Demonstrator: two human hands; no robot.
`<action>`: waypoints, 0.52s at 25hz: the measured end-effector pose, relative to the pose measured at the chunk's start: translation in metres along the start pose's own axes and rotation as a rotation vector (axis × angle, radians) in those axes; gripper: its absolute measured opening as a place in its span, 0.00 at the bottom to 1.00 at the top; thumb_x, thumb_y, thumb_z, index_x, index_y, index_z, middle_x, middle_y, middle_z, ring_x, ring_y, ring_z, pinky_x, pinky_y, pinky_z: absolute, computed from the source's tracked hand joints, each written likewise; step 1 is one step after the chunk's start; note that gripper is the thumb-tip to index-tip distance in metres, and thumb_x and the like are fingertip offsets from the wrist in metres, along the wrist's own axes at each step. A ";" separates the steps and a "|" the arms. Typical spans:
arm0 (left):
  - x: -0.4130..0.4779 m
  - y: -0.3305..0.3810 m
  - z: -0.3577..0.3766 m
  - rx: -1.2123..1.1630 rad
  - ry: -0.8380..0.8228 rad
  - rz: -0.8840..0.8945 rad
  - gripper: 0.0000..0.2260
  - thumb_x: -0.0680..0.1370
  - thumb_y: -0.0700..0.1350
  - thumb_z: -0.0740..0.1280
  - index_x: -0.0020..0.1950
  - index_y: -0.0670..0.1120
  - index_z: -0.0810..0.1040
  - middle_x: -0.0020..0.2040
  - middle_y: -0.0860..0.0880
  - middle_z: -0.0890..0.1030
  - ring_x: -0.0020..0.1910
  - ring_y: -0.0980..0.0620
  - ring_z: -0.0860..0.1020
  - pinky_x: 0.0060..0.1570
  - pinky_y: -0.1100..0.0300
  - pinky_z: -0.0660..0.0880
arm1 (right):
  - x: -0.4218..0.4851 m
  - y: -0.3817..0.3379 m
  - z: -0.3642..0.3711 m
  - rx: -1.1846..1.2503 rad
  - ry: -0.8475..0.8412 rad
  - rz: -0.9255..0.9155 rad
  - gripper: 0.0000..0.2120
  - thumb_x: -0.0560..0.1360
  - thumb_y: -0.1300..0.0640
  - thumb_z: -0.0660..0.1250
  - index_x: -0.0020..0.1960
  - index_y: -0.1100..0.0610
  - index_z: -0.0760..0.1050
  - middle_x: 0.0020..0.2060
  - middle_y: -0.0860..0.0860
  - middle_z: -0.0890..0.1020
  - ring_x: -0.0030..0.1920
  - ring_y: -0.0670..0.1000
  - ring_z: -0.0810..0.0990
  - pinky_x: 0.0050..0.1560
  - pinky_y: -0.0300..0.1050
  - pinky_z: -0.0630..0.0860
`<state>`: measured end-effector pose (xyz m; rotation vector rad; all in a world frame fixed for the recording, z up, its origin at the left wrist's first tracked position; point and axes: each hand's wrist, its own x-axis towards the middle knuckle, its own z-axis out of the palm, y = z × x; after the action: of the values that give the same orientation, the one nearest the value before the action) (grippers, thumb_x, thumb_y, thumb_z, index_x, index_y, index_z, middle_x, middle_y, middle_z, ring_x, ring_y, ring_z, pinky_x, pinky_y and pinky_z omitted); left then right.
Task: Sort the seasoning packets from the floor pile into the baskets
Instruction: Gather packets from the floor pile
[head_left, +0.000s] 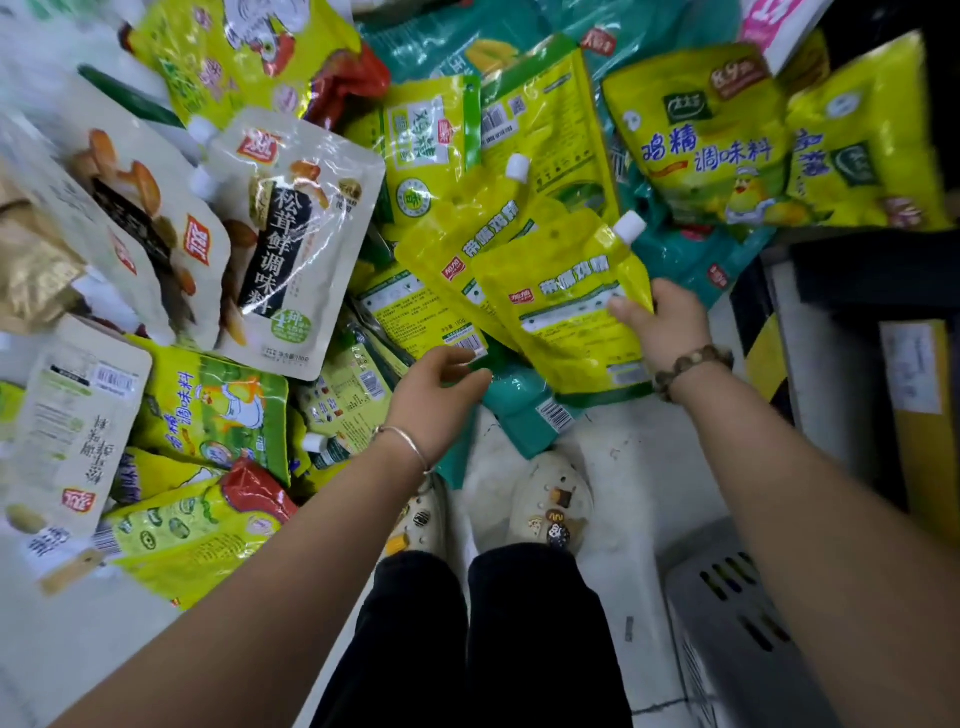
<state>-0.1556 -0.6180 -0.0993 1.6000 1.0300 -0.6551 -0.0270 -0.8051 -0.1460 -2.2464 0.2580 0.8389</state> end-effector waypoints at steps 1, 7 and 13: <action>-0.007 0.003 -0.003 -0.088 -0.033 -0.033 0.19 0.76 0.47 0.68 0.65 0.47 0.71 0.59 0.47 0.77 0.54 0.50 0.76 0.49 0.59 0.71 | -0.015 -0.006 -0.001 0.083 -0.002 -0.001 0.04 0.75 0.59 0.67 0.46 0.61 0.76 0.38 0.53 0.78 0.35 0.47 0.74 0.29 0.30 0.69; -0.042 0.006 -0.011 -0.359 -0.102 0.032 0.26 0.63 0.47 0.74 0.59 0.51 0.72 0.50 0.57 0.80 0.50 0.58 0.79 0.42 0.69 0.77 | -0.074 -0.056 0.014 0.344 -0.218 0.093 0.03 0.75 0.58 0.67 0.45 0.58 0.78 0.47 0.64 0.82 0.43 0.59 0.81 0.45 0.53 0.78; -0.042 -0.001 -0.020 -0.504 0.184 0.020 0.13 0.69 0.33 0.72 0.44 0.52 0.78 0.37 0.59 0.81 0.33 0.65 0.80 0.31 0.72 0.75 | -0.061 -0.077 0.038 0.309 -0.205 0.098 0.08 0.76 0.53 0.65 0.45 0.59 0.75 0.43 0.56 0.81 0.46 0.59 0.79 0.44 0.42 0.77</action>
<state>-0.1781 -0.6105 -0.0592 1.2373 1.1995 -0.2073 -0.0619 -0.7267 -0.0850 -1.8591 0.3755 1.0000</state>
